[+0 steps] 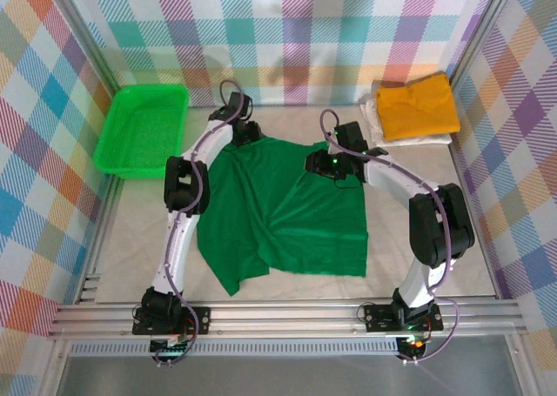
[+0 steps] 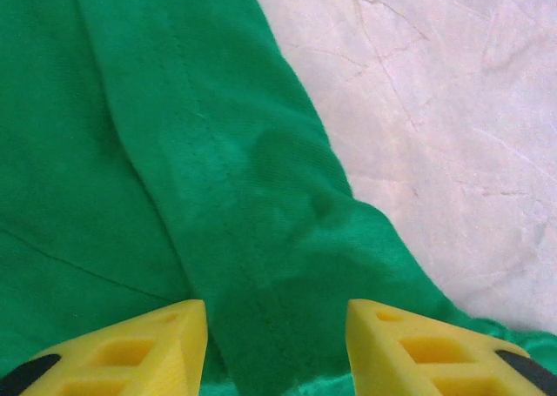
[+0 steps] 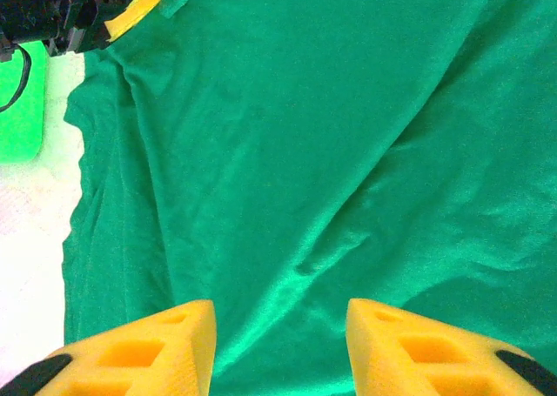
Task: Fold and stack the t-shirts
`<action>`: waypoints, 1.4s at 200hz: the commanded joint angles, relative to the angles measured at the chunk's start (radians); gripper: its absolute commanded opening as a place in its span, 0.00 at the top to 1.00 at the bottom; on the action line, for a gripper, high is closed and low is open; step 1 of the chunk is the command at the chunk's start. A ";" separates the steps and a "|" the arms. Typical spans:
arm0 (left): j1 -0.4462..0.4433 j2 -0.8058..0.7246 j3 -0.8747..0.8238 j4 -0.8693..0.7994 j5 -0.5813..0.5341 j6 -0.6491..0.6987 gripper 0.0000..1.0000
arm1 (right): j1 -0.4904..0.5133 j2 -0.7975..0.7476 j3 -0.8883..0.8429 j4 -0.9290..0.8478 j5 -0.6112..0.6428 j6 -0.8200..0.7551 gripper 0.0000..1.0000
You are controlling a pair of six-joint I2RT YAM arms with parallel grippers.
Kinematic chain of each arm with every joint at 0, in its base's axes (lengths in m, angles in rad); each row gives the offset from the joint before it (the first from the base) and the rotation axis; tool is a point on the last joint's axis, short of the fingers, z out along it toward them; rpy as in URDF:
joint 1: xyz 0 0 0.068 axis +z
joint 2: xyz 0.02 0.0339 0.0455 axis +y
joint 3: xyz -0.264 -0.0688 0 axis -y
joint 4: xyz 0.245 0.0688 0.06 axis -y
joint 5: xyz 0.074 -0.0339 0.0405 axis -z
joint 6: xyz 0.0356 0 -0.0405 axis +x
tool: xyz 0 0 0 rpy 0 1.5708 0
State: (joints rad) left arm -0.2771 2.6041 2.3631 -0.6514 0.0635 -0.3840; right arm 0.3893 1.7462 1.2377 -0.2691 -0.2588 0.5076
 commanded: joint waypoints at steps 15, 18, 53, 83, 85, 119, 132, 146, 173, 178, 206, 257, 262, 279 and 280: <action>-0.007 0.027 0.031 0.009 0.029 -0.013 0.69 | -0.012 0.021 -0.012 0.026 -0.027 -0.020 0.55; -0.007 0.025 0.031 0.010 0.029 -0.013 0.72 | -0.013 0.023 -0.012 0.027 -0.026 -0.020 0.55; -0.007 0.023 0.037 0.032 0.032 -0.015 0.93 | -0.020 0.036 -0.004 0.027 -0.033 -0.018 0.54; -0.008 0.024 0.052 0.056 0.015 -0.019 1.00 | -0.024 0.032 -0.004 0.026 -0.036 -0.019 0.53; -0.008 0.024 0.054 0.057 0.013 -0.019 1.00 | -0.026 0.032 -0.005 0.024 -0.036 -0.018 0.53; -0.021 0.045 0.131 0.108 0.003 -0.033 1.00 | -0.033 0.033 -0.004 0.026 -0.037 -0.020 0.52; -0.030 0.077 0.200 0.126 0.014 -0.033 1.00 | -0.035 0.039 -0.002 0.027 -0.040 -0.018 0.52; -0.043 0.115 0.253 0.173 0.017 -0.035 1.00 | -0.037 0.044 -0.001 0.030 -0.046 -0.016 0.52; -0.057 0.178 0.293 0.331 0.041 -0.070 1.00 | -0.041 0.052 0.003 0.036 -0.057 -0.008 0.52; -0.056 0.193 0.323 0.318 0.051 -0.081 1.00 | -0.043 0.052 0.005 0.034 -0.060 -0.007 0.52; -0.054 0.140 0.340 0.176 0.030 -0.044 0.91 | -0.043 0.040 0.027 -0.009 -0.040 -0.040 0.52; -0.043 -0.632 -0.817 0.699 -0.123 -0.090 0.65 | -0.121 0.042 0.019 -0.069 0.073 -0.044 0.48; -0.043 -0.685 -0.880 0.686 -0.144 -0.094 0.64 | -0.134 0.046 0.020 -0.068 0.084 -0.039 0.49; -0.043 -0.853 -1.070 0.637 -0.178 -0.099 0.62 | -0.176 0.082 0.060 -0.100 0.117 -0.042 0.50; -0.043 -0.862 -1.085 0.634 -0.181 -0.100 0.62 | -0.177 0.087 0.064 -0.102 0.117 -0.042 0.50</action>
State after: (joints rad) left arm -0.3283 1.9949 1.4704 -0.1421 -0.0204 -0.4595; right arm 0.2760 1.7893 1.2423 -0.3172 -0.2062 0.4706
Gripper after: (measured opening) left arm 0.372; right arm 0.514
